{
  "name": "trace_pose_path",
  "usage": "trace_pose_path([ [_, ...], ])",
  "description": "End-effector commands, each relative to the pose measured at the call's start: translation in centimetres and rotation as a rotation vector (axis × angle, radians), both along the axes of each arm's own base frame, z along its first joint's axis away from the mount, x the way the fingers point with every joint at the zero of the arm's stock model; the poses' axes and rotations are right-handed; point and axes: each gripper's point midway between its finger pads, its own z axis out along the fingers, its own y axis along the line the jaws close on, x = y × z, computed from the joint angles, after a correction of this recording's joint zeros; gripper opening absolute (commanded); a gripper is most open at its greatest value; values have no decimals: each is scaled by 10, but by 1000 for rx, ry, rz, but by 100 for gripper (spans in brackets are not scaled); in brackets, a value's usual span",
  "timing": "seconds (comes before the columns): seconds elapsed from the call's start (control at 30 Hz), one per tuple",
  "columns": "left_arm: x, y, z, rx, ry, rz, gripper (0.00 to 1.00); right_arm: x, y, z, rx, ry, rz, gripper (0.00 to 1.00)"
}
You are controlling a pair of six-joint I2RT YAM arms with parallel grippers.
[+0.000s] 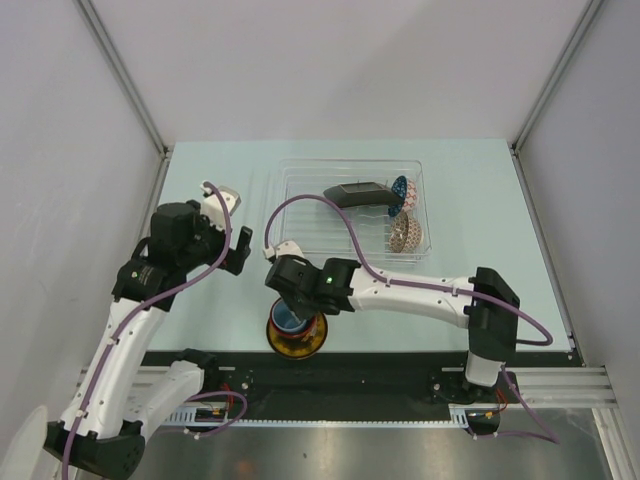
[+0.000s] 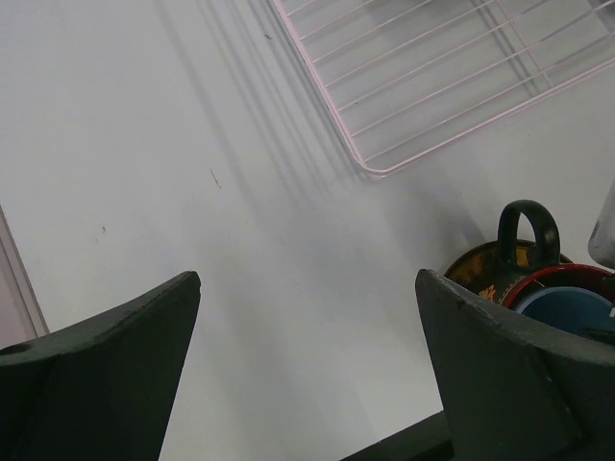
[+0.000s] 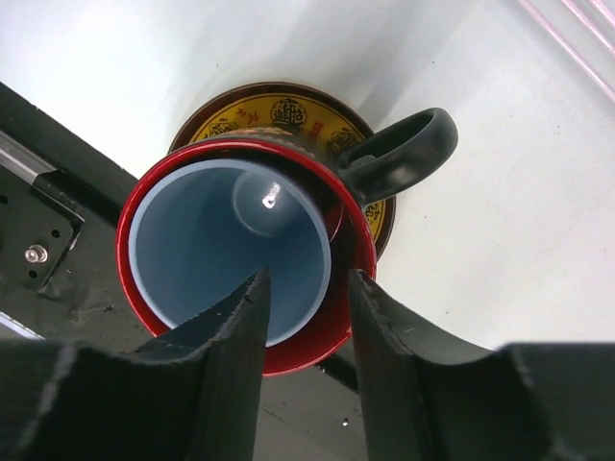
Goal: Load the mixed dishes into the dish rack
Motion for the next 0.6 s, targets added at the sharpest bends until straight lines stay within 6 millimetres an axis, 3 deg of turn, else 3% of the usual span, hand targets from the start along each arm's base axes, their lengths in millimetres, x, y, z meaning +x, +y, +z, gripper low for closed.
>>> trace_pose_path([
  [0.0,2,3,6,5,-40,8,100,5,8,-4,13,16,7,40],
  [0.3,3,3,9,3,-48,10,99,3,13,-30,-24,65,31,18],
  [0.33,3,3,9,3,-48,8,100,3,14,-31,-22,66,32,11],
  [0.43,3,4,10,6,-52,13,100,5,16,-26,-14,54,38,0],
  [0.57,3,4,13,6,-63,15,100,15,16,0,3,-1,39,0],
])
